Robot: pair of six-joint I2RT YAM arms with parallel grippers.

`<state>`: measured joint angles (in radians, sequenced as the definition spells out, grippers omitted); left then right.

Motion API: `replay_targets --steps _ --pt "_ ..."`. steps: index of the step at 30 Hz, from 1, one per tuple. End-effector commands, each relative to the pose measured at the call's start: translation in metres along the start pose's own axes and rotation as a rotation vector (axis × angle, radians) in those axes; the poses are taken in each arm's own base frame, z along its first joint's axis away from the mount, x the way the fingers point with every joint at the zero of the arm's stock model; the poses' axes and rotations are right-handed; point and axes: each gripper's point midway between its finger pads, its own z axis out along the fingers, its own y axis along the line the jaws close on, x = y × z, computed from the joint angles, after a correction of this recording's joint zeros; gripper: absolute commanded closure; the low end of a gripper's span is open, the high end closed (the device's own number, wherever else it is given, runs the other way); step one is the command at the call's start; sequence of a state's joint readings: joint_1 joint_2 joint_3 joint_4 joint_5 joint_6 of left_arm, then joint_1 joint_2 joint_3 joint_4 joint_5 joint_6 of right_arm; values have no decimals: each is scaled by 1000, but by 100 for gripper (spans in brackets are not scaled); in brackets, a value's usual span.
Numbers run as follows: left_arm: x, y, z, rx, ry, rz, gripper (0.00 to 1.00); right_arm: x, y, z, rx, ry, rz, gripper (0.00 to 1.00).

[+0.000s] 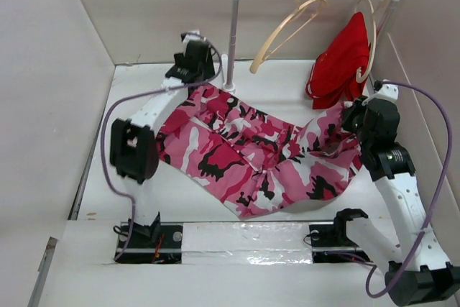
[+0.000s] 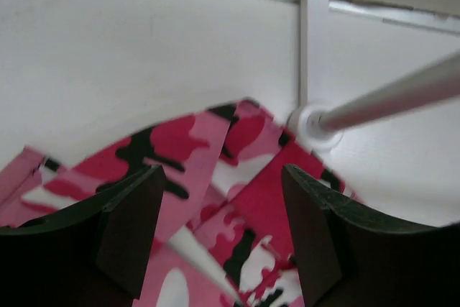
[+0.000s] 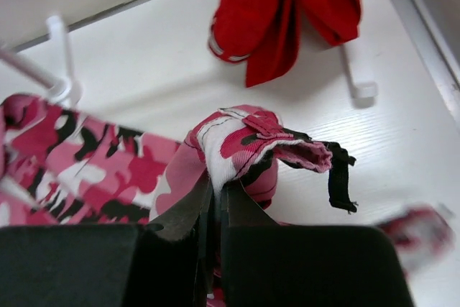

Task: Place the trousers on the hanger
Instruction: Flatten out the trousers at the center of the board.

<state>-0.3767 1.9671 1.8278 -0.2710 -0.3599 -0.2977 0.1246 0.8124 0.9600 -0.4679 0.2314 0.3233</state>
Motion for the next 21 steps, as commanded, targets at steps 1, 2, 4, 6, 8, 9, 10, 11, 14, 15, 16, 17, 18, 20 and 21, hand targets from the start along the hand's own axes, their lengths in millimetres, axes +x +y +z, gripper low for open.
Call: replay_targets --steps 1,2,4,6,8,9,10,11,14,15,16,17,18,20,21 --pt "4 44 -81 -2 -117 -208 34 -48 -7 8 26 -193 98 100" --pt "16 49 -88 -3 -131 -235 32 -49 -7 10 15 -203 105 100" --pt "37 65 -96 -24 -157 -323 32 -46 -10 10 -3 -209 113 100" --pt "81 90 -101 -87 -128 -345 32 -41 -6 6 -49 -212 115 100" --pt "116 112 -100 -142 -103 -369 30 -35 1 1 -95 -203 113 100" --pt "126 121 -97 -163 -87 -386 31 -37 3 -6 -114 -217 113 100" --pt "132 131 -93 -166 -69 -419 31 -34 7 -8 -144 -210 110 100" --pt "152 143 -89 -188 -37 -434 31 -33 9 -11 -158 -208 104 100" --pt "169 159 -77 -193 -9 -489 31 -27 13 -15 -189 -194 88 100" --pt "170 157 -74 -188 -9 -495 30 -25 12 -14 -187 -189 85 100" --pt "172 159 -72 -197 -6 -492 30 -22 17 -16 -216 -177 79 100" --pt "176 159 -69 -206 7 -486 30 -20 17 -15 -220 -173 71 100" --pt "179 160 -67 -215 16 -484 30 -18 17 -15 -223 -167 69 100" --pt "184 165 -60 -237 20 -486 29 -15 18 -14 -229 -161 61 100" --pt "183 163 -57 -230 13 -487 29 -16 19 -14 -235 -162 61 100"
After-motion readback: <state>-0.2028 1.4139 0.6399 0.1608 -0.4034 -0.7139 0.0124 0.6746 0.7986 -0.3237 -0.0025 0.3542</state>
